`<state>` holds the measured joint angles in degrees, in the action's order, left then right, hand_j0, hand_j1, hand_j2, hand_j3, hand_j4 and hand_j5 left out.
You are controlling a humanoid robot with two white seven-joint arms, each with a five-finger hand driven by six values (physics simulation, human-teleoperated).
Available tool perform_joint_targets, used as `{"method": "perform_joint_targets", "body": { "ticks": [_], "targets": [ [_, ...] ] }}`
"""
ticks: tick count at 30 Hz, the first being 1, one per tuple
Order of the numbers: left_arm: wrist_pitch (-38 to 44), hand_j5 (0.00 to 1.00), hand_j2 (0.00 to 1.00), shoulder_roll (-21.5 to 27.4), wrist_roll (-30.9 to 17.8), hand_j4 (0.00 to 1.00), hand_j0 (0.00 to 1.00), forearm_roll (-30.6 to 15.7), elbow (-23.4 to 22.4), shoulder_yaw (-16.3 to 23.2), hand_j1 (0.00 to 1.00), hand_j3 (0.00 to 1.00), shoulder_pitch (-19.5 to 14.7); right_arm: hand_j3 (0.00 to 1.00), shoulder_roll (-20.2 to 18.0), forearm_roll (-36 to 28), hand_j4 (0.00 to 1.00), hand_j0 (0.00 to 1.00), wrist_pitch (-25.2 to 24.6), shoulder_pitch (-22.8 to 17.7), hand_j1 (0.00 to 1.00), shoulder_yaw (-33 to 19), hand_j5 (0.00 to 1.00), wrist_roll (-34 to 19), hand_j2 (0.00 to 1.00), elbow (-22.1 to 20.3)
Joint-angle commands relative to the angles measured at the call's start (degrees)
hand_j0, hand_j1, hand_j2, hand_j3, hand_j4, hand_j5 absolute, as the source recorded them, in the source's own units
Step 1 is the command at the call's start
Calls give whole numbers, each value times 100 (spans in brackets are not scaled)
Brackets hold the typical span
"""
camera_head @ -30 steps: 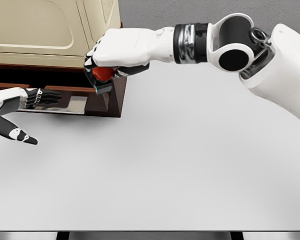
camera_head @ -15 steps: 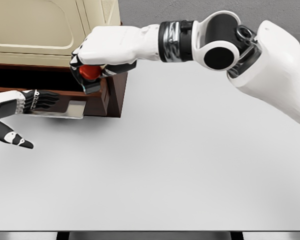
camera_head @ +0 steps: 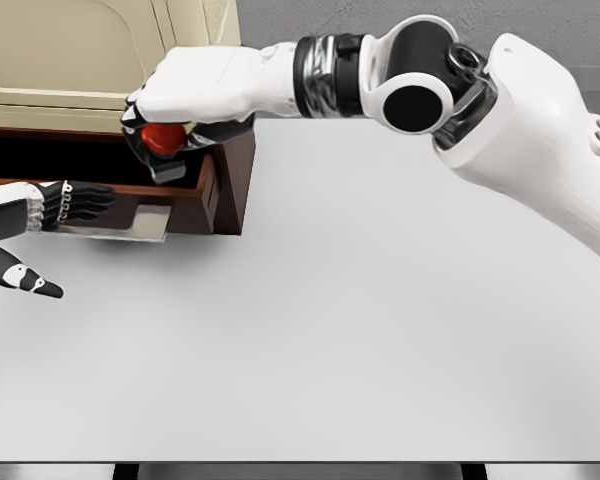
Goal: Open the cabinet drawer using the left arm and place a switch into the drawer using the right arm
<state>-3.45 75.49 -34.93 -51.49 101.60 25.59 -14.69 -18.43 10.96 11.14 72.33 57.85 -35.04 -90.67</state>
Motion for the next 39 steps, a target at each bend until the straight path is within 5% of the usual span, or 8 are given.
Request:
{"method": "perform_joint_targets", "body": {
  "ticks": [1,39],
  "targets": [
    [-15,100,100,-8,-7,100,100,684,-44,165,100,100,1,49,76,-7,49,49,-7,0,49,16,49,4,49,93],
    [-24,100,100,106,-7,100,100,693,-44,157,100,100,247,49,753,29,49,49,90,202,49,429,49,4,49,1403]
  ]
}}
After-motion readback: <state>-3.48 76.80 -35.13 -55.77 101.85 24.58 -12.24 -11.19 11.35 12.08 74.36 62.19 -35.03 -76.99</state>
